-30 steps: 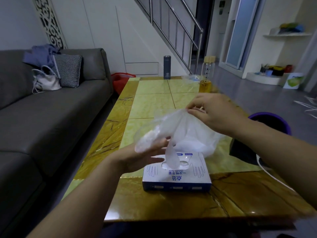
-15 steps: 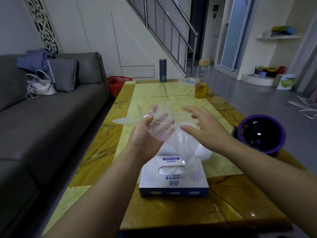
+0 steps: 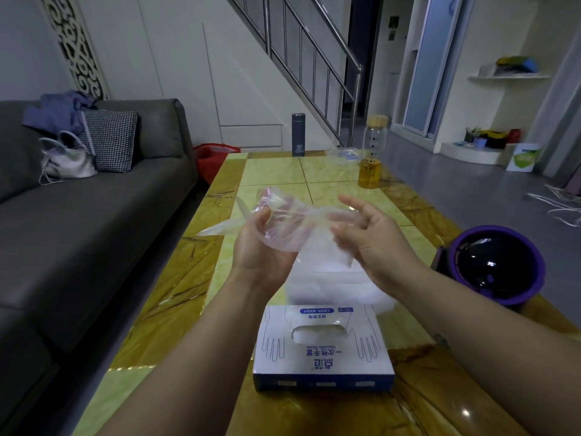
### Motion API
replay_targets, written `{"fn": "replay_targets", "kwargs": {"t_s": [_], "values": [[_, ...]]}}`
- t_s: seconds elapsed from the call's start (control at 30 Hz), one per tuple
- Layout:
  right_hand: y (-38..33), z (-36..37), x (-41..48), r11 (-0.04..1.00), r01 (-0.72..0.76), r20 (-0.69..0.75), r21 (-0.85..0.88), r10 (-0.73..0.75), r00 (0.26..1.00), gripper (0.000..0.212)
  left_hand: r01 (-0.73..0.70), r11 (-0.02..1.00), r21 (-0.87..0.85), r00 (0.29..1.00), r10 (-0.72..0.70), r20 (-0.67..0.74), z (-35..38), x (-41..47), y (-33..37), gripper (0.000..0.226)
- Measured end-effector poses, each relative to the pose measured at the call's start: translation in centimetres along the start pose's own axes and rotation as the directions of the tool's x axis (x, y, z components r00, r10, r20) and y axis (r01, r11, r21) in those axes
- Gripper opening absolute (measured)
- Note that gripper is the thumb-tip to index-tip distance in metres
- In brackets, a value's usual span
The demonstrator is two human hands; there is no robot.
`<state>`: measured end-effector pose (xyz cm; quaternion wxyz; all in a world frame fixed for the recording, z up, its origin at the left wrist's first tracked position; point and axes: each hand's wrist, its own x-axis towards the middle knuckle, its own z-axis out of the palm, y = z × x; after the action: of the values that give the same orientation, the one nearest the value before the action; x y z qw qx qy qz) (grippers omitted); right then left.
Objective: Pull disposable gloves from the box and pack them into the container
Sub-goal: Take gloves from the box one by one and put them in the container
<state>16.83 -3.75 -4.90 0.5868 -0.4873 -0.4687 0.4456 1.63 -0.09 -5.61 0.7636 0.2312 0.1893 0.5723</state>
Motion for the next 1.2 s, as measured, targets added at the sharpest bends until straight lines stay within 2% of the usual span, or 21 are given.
{"fn": "replay_targets", "kwargs": {"t_s": [0.07,0.17,0.23,0.3,0.33,0.37,0.4,0.43,0.47,0.5,0.53,0.57,0.63,0.7,0.83,0.9,0.97,1.0,1.07,1.13,1.2], "values": [[-0.4,-1.3,1.2,0.969,0.056,0.04,-0.242,-0.048,0.998,0.059,-0.064,0.998,0.029,0.997,0.063,0.032,-0.6,0.6,0.6,0.044],[0.2,-3.9,3.2,0.875,0.015,0.052,-0.484,0.011,0.999,0.067,-0.093,0.991,0.1,0.979,0.11,-0.173,-2.9,1.4,2.4,0.053],[1.0,-5.1,4.4,0.823,-0.04,0.046,-0.567,0.08,0.996,0.069,-0.099,0.977,0.188,0.918,0.163,-0.362,-4.8,2.1,3.8,0.044],[1.6,-5.7,5.4,0.741,-0.089,0.037,-0.666,0.152,0.988,0.069,-0.146,0.905,0.399,0.805,0.343,-0.484,-5.6,2.8,5.1,0.043],[1.8,-5.9,5.8,0.693,-0.107,0.033,-0.713,0.186,0.982,0.07,-0.173,0.776,0.607,0.743,0.507,-0.436,-5.5,2.8,5.6,0.047],[2.0,-6.0,6.2,0.651,-0.125,0.03,-0.749,0.221,0.975,0.071,-0.218,0.542,0.812,0.692,0.672,-0.262,-4.8,2.6,5.8,0.048],[2.2,-6.0,6.5,0.614,-0.137,0.027,-0.778,0.25,0.968,0.072,-0.296,0.238,0.925,0.657,0.754,0.016,-3.6,2.4,5.8,0.046],[2.3,-6.0,6.7,0.574,-0.139,0.028,-0.807,0.272,0.962,0.073,-0.38,-0.039,0.924,0.655,0.694,0.299,-2.4,2.3,5.4,0.042],[2.4,-5.8,6.8,0.53,-0.13,0.035,-0.838,0.29,0.956,0.074,-0.449,-0.236,0.862,0.698,0.51,0.503,-1.2,2.6,4.8,0.038],[2.5,-5.7,7.0,0.487,-0.116,0.044,-0.866,0.305,0.951,0.076,-0.478,-0.369,0.797,0.775,0.25,0.581,-0.2,3.1,3.8,0.035],[2.5,-5.6,7.1,0.435,-0.092,0.057,-0.896,0.317,0.947,0.077,-0.471,-0.486,0.736,0.848,-0.021,0.529,0.6,3.6,2.7,0.036],[2.6,-5.4,7.2,0.373,-0.06,0.071,-0.926,0.327,0.942,0.077,-0.449,-0.584,0.677,0.891,-0.235,0.388,1.0,4.2,1.7,0.041],[2.7,-5.5,7.4,0.224,0.004,0.083,-0.974,0.347,0.934,0.079,-0.388,-0.722,0.573,0.9,-0.43,0.067,1.1,5.8,-0.3,0.053],[3.0,-5.3,7.4,0.083,0.055,0.083,-0.995,0.387,0.918,0.078,-0.354,-0.782,0.513,0.888,-0.453,-0.077,0.8,6.8,-1.5,0.053],[3.1,-4.9,7.1,-0.145,0.1,0.032,-0.984,0.408,0.913,0.062,-0.352,-0.819,0.454,0.861,-0.473,-0.186,0.3,8.1,-3.2,0.055],[2.7,-4.5,6.8,-0.3,0.148,0.069,-0.942,0.259,0.963,0.05,-0.35,-0.822,0.45,0.847,-0.483,-0.223,-0.1,8.6,-3.8,0.059],[2.6,-4.3,6.8,-0.451,0.235,0.22,-0.861,0.085,0.972,0.036,-0.341,-0.825,0.451,0.839,-0.483,-0.25,-0.5,9.1,-4.1,0.06],[2.9,-4.1,7.0,-0.435,0.27,0.27,-0.859,0.063,0.961,0.034,-0.337,-0.827,0.45,0.837,-0.482,-0.259,-0.6,9.3,-4.3,0.058],[3.5,-3.4,7.6,-0.259,0.309,0.27,-0.915,0.177,0.946,0.042,-0.342,-0.834,0.434,0.829,-0.485,-0.278,-0.7,9.6,-4.7,0.054],[4.9,-3.1,8.6,-0.14,0.293,0.212,-0.946,0.416,0.885,0.066,-0.366,-0.836,0.408,0.817,-0.498,-0.289,-0.8,9.7,-5.1,0.053],[6.2,-3.6,9.8,-0.106,0.246,0.144,-0.963,0.569,0.809,0.102,-0.383,-0.838,0.388,0.806,-0.509,-0.302,-1.0,10.2,-5.5,0.052]]}}
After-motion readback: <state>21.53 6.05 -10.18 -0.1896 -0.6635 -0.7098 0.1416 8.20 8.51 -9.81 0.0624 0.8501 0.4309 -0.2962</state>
